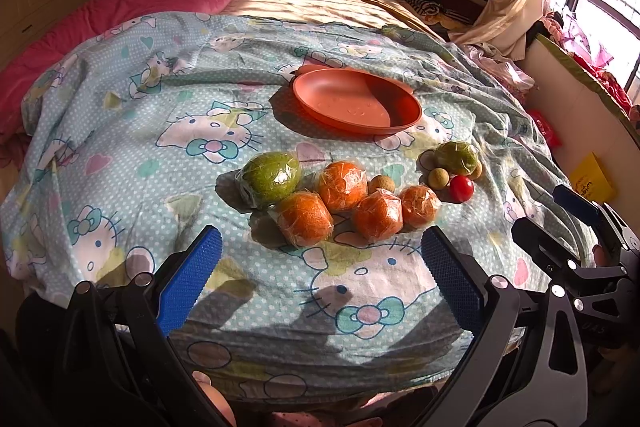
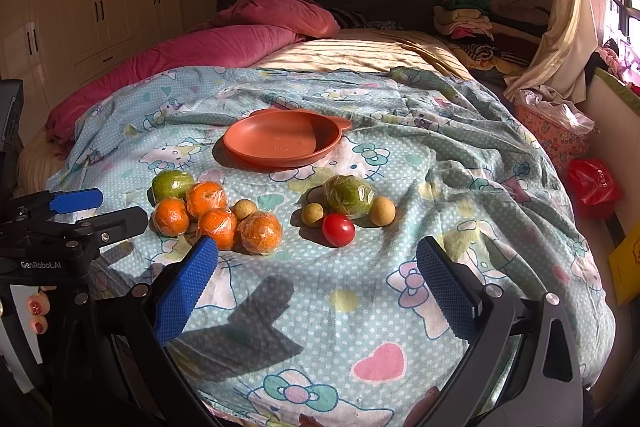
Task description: Organize fruits
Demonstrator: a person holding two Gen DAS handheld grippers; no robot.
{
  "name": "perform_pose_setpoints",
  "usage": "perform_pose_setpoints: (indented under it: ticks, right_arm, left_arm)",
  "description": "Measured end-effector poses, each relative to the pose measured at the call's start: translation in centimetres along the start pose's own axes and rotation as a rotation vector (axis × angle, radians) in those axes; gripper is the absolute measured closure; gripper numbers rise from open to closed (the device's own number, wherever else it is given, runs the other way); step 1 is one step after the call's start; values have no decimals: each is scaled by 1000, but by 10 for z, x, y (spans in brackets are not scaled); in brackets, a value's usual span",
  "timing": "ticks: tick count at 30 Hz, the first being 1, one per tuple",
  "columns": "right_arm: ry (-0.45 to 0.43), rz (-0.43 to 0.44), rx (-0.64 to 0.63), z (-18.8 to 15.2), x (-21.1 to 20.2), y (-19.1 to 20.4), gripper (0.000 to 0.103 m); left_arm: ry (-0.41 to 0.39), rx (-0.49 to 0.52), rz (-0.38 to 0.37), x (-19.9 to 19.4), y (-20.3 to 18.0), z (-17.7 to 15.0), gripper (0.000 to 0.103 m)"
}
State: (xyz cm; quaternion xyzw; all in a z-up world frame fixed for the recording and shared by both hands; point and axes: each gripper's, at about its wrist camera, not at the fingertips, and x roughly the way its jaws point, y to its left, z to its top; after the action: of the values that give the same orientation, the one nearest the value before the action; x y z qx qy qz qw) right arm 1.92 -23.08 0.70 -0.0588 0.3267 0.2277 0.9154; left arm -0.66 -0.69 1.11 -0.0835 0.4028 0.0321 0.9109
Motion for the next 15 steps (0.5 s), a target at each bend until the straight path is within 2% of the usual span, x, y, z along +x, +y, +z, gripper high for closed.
perform_pose_setpoints:
  ticks: [8,15]
  right_arm:
    - [4,3,-1,-1,0,0,4]
    - [30,13,-10,-4,12,1,4]
  left_arm:
    - [9,-11,-6,4,3,-2,9]
    - [47,-50,-17,17,22,-3,9]
